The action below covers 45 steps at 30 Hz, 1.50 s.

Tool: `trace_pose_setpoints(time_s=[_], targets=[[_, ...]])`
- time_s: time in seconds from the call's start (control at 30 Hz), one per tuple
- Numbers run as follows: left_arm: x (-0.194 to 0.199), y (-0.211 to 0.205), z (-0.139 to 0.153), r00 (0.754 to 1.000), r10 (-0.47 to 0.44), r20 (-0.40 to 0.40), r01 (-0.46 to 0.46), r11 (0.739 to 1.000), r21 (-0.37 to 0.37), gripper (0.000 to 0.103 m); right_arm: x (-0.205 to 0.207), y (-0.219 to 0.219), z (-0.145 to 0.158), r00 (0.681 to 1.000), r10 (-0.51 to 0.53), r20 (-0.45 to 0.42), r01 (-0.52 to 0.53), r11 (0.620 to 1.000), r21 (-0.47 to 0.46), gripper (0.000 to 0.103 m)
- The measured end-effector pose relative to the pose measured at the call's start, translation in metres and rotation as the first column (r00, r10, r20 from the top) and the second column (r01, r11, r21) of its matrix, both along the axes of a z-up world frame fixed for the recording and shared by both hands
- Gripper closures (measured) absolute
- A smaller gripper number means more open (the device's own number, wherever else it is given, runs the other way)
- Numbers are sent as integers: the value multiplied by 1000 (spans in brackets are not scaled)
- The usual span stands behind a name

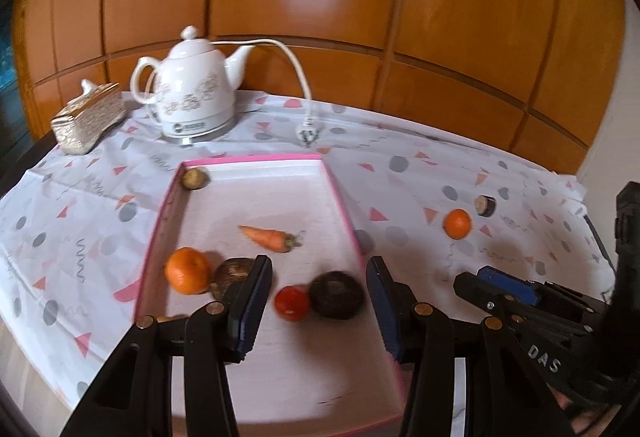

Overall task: Organize fruits
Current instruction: 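Move both grippers back toward the last mandarin and dark slice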

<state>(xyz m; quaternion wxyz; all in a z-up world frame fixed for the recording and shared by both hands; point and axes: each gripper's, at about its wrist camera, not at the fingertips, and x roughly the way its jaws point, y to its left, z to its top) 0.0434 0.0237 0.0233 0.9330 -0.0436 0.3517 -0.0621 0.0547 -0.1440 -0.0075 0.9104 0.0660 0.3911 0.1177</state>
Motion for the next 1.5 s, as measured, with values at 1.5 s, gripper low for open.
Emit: trace_pose_setpoints(time_s=[1.5], targets=[[119,-151,-51,965,-219,-142,211,975,-71,47,137,-138,-32,963,-266,-51,256,955,-148,67]])
